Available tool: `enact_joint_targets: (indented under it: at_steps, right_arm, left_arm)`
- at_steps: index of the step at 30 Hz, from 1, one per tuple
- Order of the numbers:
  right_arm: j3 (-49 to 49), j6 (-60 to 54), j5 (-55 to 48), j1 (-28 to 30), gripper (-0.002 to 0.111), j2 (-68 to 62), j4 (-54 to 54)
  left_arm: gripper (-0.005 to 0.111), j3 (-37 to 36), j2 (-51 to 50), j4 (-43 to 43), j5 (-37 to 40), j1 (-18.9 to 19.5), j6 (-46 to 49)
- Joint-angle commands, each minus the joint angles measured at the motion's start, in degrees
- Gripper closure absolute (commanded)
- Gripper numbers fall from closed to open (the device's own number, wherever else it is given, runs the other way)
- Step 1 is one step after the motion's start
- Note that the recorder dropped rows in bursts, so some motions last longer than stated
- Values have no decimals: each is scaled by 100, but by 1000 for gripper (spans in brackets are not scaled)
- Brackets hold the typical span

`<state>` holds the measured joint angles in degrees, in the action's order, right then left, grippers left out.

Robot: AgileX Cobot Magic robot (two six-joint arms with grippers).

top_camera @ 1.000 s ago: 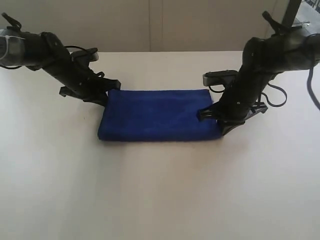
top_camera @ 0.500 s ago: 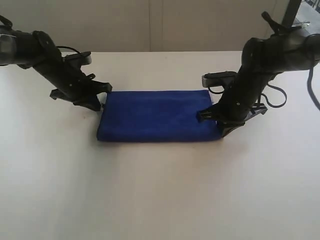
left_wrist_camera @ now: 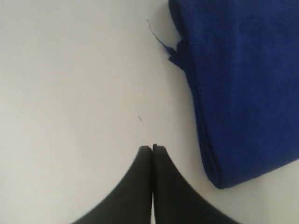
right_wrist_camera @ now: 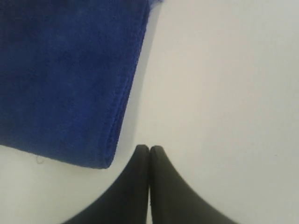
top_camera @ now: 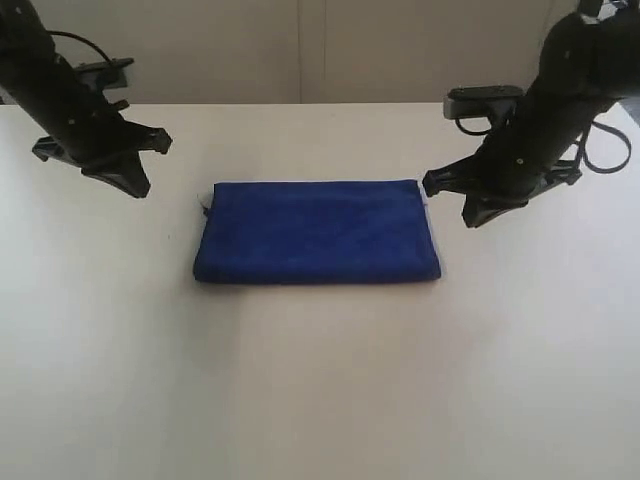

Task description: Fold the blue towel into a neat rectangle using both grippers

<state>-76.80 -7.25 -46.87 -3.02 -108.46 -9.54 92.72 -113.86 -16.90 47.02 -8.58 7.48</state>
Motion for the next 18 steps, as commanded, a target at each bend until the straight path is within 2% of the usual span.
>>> enact_joint_targets:
  at_steps: [1,8,14,18]
  right_arm:
    - [451,146,225,31,108,537,17]
    - [1159,102,369,355,108,1267,-232]
    - [1676,-402,385,900,108,1946,-734]
    - [2120,-412,638,1058,108,2492,-694]
  left_arm:
    - [107,-275,454,91,259,9,-242]
    - [107,-1070,1361,504,68,9,-298]
    - [107,-1862,2273,525,-391,9,-298]
    - [107,-2421,2905,525,-648,9,-298]
